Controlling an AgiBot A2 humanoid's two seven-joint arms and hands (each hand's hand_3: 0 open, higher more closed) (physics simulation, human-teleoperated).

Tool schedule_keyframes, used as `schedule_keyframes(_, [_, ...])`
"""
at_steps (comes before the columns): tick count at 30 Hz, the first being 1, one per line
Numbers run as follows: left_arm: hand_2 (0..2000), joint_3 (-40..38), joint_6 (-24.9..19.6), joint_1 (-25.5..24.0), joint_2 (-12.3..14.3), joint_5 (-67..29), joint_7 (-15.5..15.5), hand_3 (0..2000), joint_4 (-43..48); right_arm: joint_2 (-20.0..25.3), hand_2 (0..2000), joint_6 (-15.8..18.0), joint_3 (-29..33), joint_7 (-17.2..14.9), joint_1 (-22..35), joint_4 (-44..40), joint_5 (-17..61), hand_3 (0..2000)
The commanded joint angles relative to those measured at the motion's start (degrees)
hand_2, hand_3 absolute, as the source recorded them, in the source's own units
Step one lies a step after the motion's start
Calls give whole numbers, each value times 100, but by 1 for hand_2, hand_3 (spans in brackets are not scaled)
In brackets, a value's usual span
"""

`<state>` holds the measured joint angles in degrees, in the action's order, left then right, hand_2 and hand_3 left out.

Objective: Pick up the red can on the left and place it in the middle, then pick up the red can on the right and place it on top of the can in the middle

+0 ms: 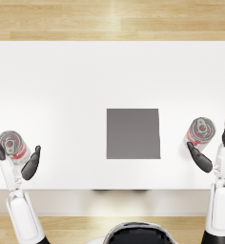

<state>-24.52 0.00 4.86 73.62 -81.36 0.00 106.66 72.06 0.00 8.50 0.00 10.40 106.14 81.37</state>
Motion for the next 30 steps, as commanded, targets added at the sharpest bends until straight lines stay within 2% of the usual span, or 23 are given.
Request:
schedule_keyframes(1, [0, -605, 0, -249, 282, -6, 0, 0, -365, 13, 0, 0, 116, 0, -34, -190, 6, 0])
schedule_keyframes(4, [0, -727, 0, -377, 357, -16, 0, 0, -647, 51, 0, 0, 157, 0, -126, -408, 17, 0])
schedule_keyframes(10, [0, -494, 0, -418, 411, -20, 0, 0, -1360, 115, 0, 0, -14, 0, -271, -1255, 22, 0])
schedule_keyframes(21, [0, -170, 0, 118, 219, -21, 0, 0, -2707, 218, 0, 0, -172, 0, 104, -2941, 23, 0])
schedule_keyframes(27, [0, -60, 0, 613, 80, -21, 0, 0, -3653, 283, 0, 0, -234, 0, 391, -3699, 22, 0])
schedule_keyframes(30, [0, -84, 0, 826, 28, -21, 0, 0, -4101, 317, 0, 152, -195, 18, 465, -3941, 20, 0])
